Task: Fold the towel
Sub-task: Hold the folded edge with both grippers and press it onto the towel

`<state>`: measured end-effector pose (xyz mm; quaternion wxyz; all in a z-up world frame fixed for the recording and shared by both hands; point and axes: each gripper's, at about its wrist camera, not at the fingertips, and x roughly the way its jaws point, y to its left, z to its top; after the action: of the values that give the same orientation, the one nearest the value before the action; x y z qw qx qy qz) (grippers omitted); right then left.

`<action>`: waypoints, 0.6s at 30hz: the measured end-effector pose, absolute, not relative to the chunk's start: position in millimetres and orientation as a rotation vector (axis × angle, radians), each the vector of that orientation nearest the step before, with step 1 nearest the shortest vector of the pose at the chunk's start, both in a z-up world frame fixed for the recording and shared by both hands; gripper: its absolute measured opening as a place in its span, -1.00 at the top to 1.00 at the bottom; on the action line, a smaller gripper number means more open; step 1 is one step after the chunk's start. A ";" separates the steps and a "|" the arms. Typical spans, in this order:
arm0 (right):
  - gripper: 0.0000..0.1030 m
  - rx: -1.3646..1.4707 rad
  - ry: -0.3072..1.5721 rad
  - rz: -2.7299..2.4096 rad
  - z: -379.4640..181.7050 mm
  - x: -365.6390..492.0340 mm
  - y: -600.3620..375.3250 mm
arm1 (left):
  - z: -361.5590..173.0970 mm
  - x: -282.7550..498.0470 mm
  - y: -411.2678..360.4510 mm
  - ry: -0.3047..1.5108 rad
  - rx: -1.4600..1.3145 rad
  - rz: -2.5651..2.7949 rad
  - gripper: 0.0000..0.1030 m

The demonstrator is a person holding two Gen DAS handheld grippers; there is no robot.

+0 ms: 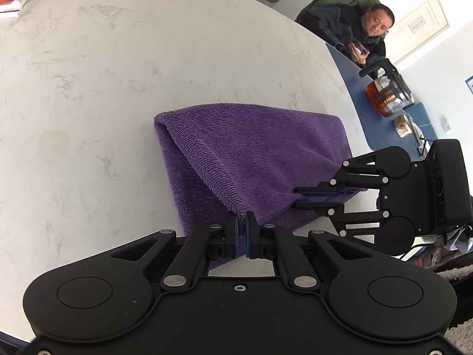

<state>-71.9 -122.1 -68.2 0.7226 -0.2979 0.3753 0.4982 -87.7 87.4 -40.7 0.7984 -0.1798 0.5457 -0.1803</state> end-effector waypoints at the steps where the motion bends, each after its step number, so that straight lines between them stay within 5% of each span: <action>1: 0.93 -0.653 0.827 1.099 -67.5 -71.9 -122.7 | -40.7 -87.9 88.1 1.171 -0.386 -0.385 0.92; 18: 0.93 -0.683 0.837 1.147 -61.3 -82.4 -132.7 | -56.0 -99.5 97.4 1.221 -0.455 -0.383 0.92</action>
<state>-82.4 -132.7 -61.3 0.7055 -0.3072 0.3764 0.5159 -99.5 97.4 -56.0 0.7780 -0.2105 0.5648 -0.1771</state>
